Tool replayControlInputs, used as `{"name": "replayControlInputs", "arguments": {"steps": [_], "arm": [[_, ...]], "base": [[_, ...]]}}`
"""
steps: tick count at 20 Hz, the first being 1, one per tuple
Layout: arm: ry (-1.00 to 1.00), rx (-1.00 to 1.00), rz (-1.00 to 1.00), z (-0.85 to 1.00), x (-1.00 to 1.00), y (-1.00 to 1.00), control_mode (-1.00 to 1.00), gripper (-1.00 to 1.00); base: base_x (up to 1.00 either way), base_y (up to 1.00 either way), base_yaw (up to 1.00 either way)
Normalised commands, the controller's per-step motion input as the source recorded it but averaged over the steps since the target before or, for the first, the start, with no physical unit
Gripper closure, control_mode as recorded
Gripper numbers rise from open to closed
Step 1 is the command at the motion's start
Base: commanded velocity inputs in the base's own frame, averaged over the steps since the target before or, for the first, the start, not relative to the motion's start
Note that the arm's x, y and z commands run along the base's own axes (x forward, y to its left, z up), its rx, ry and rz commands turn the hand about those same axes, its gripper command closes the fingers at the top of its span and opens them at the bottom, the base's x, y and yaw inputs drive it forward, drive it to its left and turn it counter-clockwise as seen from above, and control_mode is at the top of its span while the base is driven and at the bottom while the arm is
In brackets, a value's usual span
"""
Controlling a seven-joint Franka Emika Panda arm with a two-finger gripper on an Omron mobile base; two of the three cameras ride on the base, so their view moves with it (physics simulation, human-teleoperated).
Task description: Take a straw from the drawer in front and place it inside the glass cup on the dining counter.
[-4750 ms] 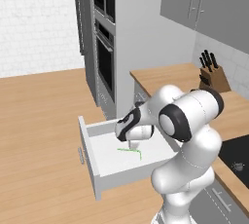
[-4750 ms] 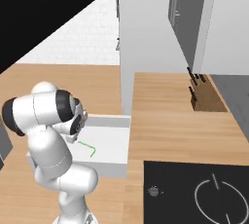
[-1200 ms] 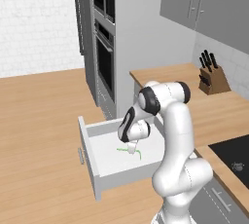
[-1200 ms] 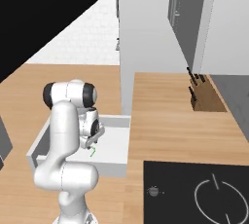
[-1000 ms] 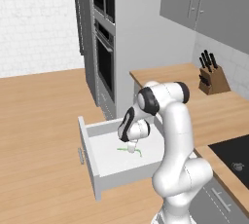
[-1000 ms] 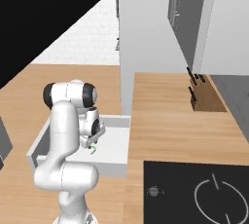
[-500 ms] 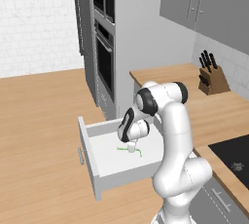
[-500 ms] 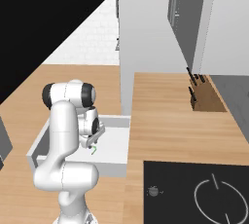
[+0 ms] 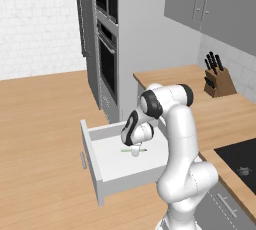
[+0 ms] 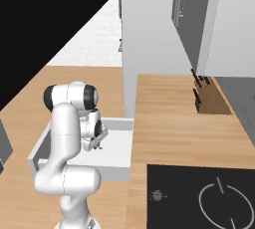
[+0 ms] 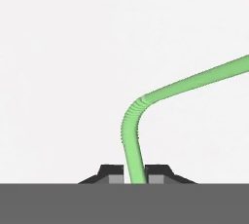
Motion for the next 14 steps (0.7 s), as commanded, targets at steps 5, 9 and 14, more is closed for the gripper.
{"name": "replayControlInputs", "arguments": {"steps": [5, 9, 14], "arm": [[0.0, 0.0, 0.0, -0.15, -0.07, 0.01, -1.0, 1.0], [0.02, 0.0, 0.0, 0.0, 0.0, 0.0, -1.0, 1.0], [-0.08, 0.0, 0.0, 0.51, -0.17, 0.0, -1.0, 1.0]], "base": [[0.0, 0.0, 0.0], [0.0, 0.0, 0.0], [0.0, 0.0, 0.0]]}}
